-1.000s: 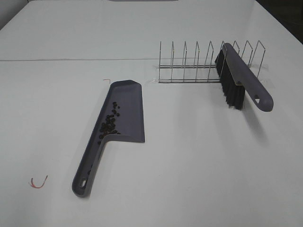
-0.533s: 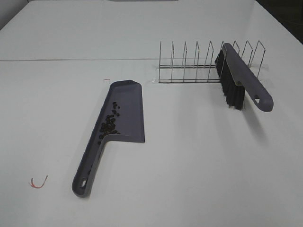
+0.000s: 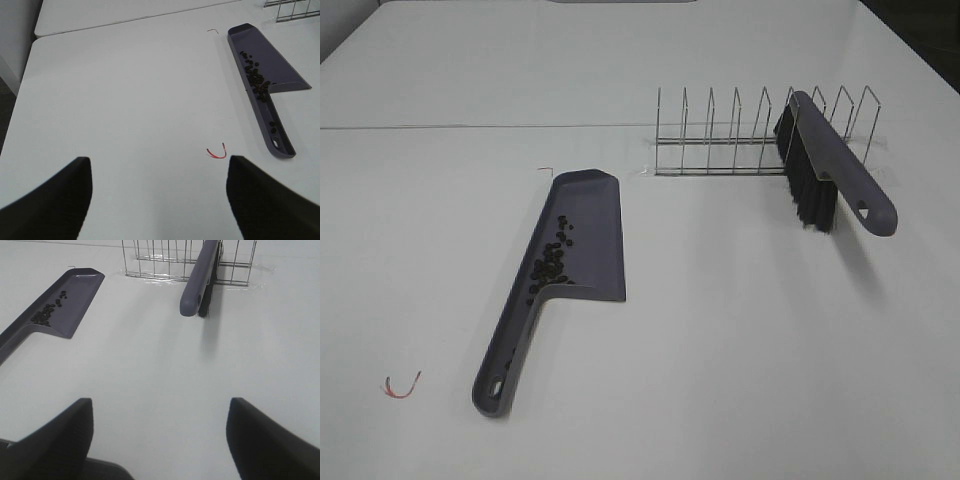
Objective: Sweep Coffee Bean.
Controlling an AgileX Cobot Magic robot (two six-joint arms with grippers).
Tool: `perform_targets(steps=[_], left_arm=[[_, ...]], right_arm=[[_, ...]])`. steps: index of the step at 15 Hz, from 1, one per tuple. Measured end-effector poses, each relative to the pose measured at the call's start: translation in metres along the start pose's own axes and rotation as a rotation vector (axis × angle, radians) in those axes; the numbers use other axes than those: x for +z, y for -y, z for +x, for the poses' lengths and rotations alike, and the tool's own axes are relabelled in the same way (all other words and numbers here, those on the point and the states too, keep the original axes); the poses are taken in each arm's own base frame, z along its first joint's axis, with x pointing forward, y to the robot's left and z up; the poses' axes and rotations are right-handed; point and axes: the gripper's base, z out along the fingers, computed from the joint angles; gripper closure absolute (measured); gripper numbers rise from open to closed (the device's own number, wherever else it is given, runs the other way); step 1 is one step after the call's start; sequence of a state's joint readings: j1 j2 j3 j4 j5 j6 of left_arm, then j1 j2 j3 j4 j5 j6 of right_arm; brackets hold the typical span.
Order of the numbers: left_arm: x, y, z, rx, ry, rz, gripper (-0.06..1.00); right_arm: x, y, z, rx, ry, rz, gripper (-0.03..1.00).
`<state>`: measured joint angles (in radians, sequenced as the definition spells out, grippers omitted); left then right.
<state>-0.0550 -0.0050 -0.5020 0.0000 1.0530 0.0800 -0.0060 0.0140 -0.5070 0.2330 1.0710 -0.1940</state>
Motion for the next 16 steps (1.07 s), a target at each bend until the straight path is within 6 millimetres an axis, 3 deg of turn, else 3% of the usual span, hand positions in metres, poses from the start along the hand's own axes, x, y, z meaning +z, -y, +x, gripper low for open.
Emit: perform_targets(steps=[16], left_arm=[[0.0000,0.0000,0.0000,0.001,0.000,0.000,0.23]], right_arm=[[-0.0028,-0.0012,0.0015,-0.001,0.022,-0.004,0.26]])
